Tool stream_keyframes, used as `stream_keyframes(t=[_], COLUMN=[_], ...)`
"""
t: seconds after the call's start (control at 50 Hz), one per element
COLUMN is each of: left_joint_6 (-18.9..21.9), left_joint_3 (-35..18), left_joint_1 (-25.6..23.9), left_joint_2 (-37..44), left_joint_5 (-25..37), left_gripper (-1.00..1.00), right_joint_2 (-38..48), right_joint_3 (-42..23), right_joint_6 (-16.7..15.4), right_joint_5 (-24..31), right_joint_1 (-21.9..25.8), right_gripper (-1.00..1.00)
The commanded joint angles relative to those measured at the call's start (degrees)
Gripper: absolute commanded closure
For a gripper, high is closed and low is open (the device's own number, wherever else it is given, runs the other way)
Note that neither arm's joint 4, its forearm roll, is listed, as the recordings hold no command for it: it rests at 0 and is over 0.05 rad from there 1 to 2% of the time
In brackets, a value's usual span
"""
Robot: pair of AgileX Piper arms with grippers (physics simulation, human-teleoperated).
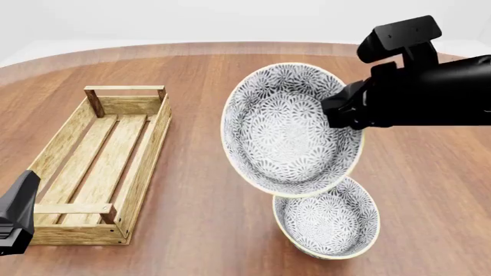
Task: Stack the left bowl on the right bowl and place them in the tray.
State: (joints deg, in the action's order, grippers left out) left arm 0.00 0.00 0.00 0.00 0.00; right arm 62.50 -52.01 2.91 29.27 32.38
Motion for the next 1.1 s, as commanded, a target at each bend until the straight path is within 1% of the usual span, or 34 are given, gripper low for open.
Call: stream_keyframes(t=[0.02,0.08,0.1,0.16,0.2,0.4,0.52,0.56,0.62,0.78,0.84,0.94,1.1], left_joint_6=[0.0,0.0,0.0,0.0,0.0,0.0,0.0,0.0,0.0,0.0,0.0,0.0,0.0], left_joint_3=[0.0,0.0,0.0,0.0,0.0,0.0,0.0,0.0,0.0,0.0,0.0,0.0,0.0], left_joint_1=[0.0,0.0,0.0,0.0,0.0,0.0,0.0,0.0,0.0,0.0,0.0,0.0,0.0], left_joint_2=[0.0,0.0,0.0,0.0,0.0,0.0,0.0,0.0,0.0,0.0,0.0,0.0,0.0], left_joint_5=[0.0,0.0,0.0,0.0,0.0,0.0,0.0,0.0,0.0,0.0,0.0,0.0,0.0], left_gripper=[-1.00,-1.00,-1.00,-1.00,-1.00,-1.00,-1.00,-1.00,-1.00,-1.00,-1.00,-1.00,-1.00], right_joint_2=[-4.8,-5.7,-6.8,-7.3,-9.0,-14.0,-15.7,-15.7,-15.8,-14.3,-14.0,-12.5,-11.1], right_joint_3=[4.1,5.4,6.7,7.3,9.4,15.0,17.1,18.3,18.6,21.5,21.8,23.4,24.3], right_joint_6=[2.6,3.5,4.6,5.0,6.7,9.9,10.8,11.0,11.3,11.9,12.1,12.4,12.6], right_joint_5=[-1.2,-1.8,-2.5,-2.7,-3.7,-5.8,-6.3,-7.3,-7.3,-10.6,-10.9,-12.9,-13.9], right_joint_1=[-3.5,-3.7,-4.0,-4.0,-4.2,-6.3,-7.5,-8.1,-8.3,-9.4,-9.5,-9.6,-10.3], right_gripper=[1.00,1.00,1.00,1.00,1.00,1.00,1.00,1.00,1.00,1.00,1.00,1.00,1.00])
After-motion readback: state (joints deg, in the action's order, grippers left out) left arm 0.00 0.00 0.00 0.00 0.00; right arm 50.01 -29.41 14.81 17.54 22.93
